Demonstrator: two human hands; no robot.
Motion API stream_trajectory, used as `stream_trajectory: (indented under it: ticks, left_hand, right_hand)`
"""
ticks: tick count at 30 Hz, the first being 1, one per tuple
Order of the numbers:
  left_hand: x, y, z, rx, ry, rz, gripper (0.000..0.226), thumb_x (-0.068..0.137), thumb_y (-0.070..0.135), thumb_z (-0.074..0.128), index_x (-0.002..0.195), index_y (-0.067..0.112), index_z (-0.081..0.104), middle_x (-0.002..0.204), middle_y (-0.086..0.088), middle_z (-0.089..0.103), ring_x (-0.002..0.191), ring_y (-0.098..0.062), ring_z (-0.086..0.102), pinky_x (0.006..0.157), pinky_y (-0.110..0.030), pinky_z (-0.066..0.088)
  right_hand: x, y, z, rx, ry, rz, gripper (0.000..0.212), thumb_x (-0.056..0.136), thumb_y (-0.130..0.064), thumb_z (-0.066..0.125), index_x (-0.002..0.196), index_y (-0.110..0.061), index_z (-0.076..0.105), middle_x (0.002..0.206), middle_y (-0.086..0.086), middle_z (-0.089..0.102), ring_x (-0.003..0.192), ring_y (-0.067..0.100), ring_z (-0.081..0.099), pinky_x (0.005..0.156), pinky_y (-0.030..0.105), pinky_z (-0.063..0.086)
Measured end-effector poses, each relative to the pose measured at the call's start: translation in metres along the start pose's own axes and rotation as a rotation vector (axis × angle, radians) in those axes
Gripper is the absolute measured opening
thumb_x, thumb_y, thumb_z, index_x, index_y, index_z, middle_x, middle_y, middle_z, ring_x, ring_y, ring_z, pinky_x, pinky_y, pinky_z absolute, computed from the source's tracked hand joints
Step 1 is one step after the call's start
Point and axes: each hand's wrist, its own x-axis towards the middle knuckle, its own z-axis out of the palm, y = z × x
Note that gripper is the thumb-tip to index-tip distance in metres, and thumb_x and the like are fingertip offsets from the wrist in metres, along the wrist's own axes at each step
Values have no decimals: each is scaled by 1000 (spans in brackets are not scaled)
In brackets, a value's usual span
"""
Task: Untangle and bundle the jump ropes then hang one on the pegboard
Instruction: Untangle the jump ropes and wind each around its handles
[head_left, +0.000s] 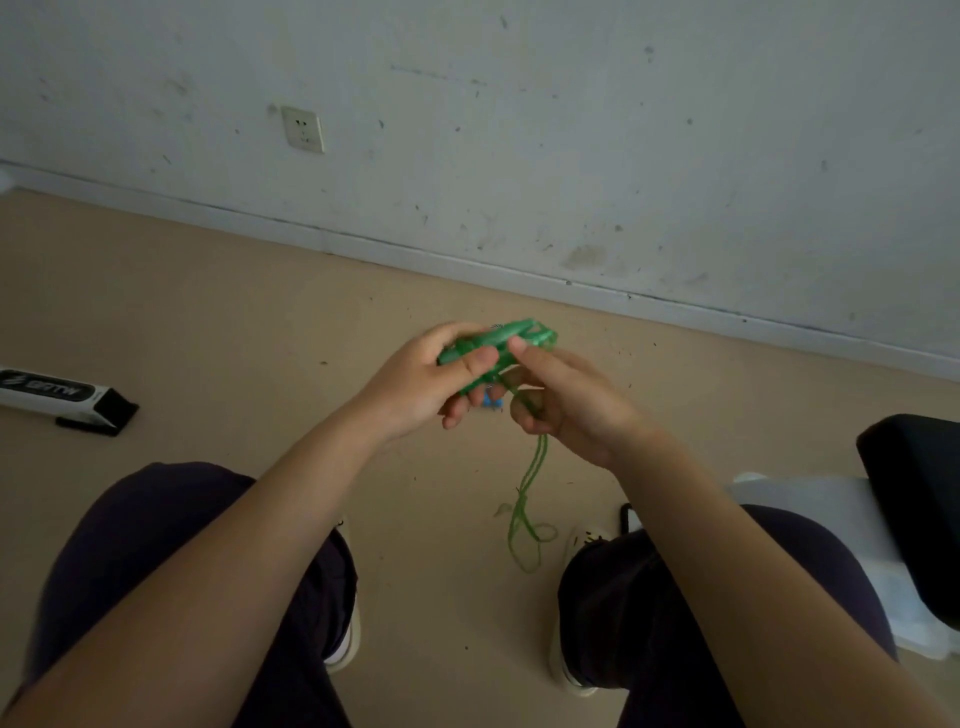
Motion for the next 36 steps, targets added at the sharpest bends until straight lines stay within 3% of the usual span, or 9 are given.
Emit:
stream_trajectory:
  ticks: [4,9,14,17,20,23,28,32,36]
  left_hand:
    - [7,-2,-5,-39,234,1,21,98,30,62,103,11,57,66,-3,60,47,-14,45,43,-26,37]
    - [10,-8,-9,218,374,-14,30,93,44,66,84,18,53,52,5,60,40,-6,49,40,-19,39]
    - [9,-8,-11,234,154,-70,26,89,44,72,79,23,61,48,6,57,37,-6,43,36,-18,32]
    - [4,-7,-14,97,-71,-147,42,77,54,77,93,15,70,52,1,54,37,-9,34,36,-17,26]
    - [3,-7,-12,-77,-272,-212,54,74,59,78,107,17,71,57,-1,53,37,-8,26,36,-16,24]
    - [3,-5,-8,-42,-382,-212,52,69,64,80,103,26,72,58,0,52,39,-10,26,38,-17,25]
    - [2,-3,-3,54,-385,-156,48,71,57,78,103,22,70,57,-3,56,38,-11,31,39,-19,28]
    - [1,-2,0,131,-310,-57,40,72,57,74,96,24,71,58,-1,61,39,-9,40,41,-17,34]
    - [-3,-5,1,158,-270,-10,40,77,50,73,106,22,69,63,-1,67,44,-10,44,44,-18,37]
  right_hand:
    - [-2,3,4,-181,-26,-28,22,98,-18,60,117,-8,63,58,-3,37,47,9,27,43,23,21]
    - [-6,-1,16,-485,16,-148,13,100,-14,56,89,-14,64,48,-16,36,44,2,30,46,18,27]
    - [-10,-15,10,-644,175,-356,16,93,-14,66,79,-5,68,68,15,55,60,8,45,60,26,37]
    - [-11,-21,5,-616,307,-450,13,83,-21,76,74,-15,69,70,-5,57,59,-1,48,58,13,37]
    - [-11,-23,-1,-520,332,-450,14,83,-21,76,72,-17,67,65,-10,56,57,-1,47,58,14,38]
    - [-11,-21,1,-525,295,-444,15,84,-17,76,73,-12,67,63,-11,54,56,-2,45,58,12,37]
    - [-8,-12,6,-500,271,-393,23,87,-15,73,68,-23,63,55,-18,56,51,-4,48,53,10,37]
    - [-6,-10,3,-506,329,-336,25,88,-22,73,65,-24,63,51,-19,55,46,-3,47,47,9,34]
    - [-3,-8,-1,-469,276,-185,25,85,-35,74,67,-18,69,51,-14,56,47,1,47,47,14,37]
